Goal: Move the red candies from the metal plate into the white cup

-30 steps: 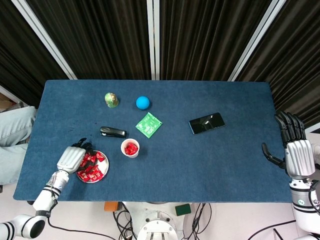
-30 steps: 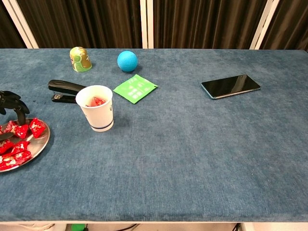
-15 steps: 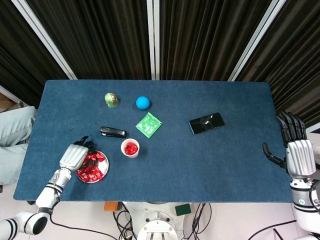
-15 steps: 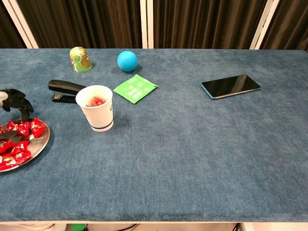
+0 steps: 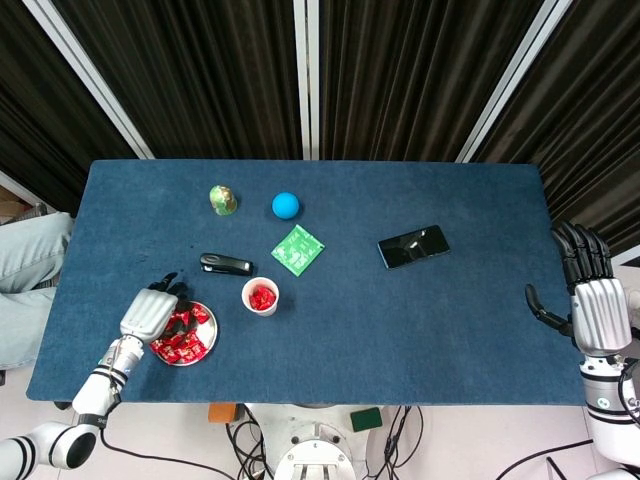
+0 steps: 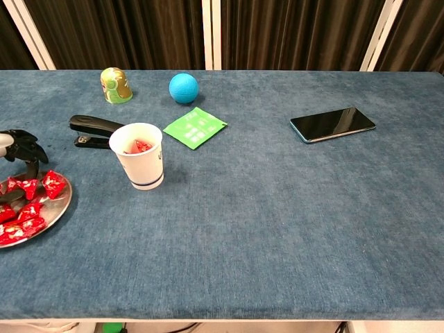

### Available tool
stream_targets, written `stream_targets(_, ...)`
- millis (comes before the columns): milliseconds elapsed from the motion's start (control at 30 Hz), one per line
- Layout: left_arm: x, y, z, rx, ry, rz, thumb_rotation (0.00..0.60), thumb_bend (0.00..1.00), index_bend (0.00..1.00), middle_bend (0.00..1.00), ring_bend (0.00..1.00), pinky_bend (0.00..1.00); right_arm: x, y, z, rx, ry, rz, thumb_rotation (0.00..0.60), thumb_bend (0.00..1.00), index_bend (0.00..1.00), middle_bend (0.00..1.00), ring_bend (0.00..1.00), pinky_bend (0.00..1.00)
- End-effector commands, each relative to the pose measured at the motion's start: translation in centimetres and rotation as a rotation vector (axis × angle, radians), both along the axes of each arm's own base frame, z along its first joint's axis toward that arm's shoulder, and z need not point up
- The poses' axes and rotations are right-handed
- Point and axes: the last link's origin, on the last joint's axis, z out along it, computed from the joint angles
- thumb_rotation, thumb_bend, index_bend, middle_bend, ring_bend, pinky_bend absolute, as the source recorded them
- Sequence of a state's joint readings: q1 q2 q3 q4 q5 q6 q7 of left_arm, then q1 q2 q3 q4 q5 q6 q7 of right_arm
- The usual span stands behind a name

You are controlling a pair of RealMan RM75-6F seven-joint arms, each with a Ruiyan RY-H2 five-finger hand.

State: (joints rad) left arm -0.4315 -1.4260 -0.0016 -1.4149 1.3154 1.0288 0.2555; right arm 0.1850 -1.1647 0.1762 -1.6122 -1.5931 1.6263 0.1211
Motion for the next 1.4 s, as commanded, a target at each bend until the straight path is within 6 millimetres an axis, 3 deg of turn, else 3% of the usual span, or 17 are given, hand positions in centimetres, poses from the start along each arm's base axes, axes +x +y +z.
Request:
stream_targets(33,0.1,0.0,0.1,0.004,-0.009,-0.003,0.600,0.35,0.56,0.23,0.07,0.27,0.0,0.0,0.0,0.000,0.000,0.000,0.600,0.38,0.00,0.00,0.00,0.00)
stream_targets(267,0.9,0.0,1.1,0.042,-0.071,-0.025,0.600,0.35,0.57,0.23,0.07,0.27,0.0,0.0,-0.1,0.002,0.002,-0.001,0.600,0.38,0.00,0.00,0.00,0.00)
stream_targets(500,2.7,0.0,4.0,0.127,-0.135,-0.088,0.600,0.35,0.57,0.23,0.07,0.27,0.0,0.0,-0.2,0.006,0.001,0.001,0.600,0.38,0.00,0.00,0.00,0.00)
stream_targets(733,6.5,0.8,5.4,0.114,-0.236,-0.160,0.600,0.35,0.57,0.24,0.07,0.27,0.0,-0.1,-0.2,0.003,0.000,0.003,0.600,0.38,0.00,0.00,0.00,0.00)
stream_targets(1033,11.4,3.7,2.7,0.042,-0.346,-0.236,0.600,0.35,0.57,0.25,0.07,0.27,-0.2,-0.1,-0.1,0.000,-0.001,-0.005,0.600,0.38,0.00,0.00,0.00,0.00)
stream_targets(1400,13.3,4.5,-0.6,-0.017,-0.333,-0.252,0.600,0.35,0.57,0.25,0.07,0.27,-0.6,-0.2,0.0,0.003,-0.007,-0.013,0.600,0.38,0.00,0.00,0.00,0.00)
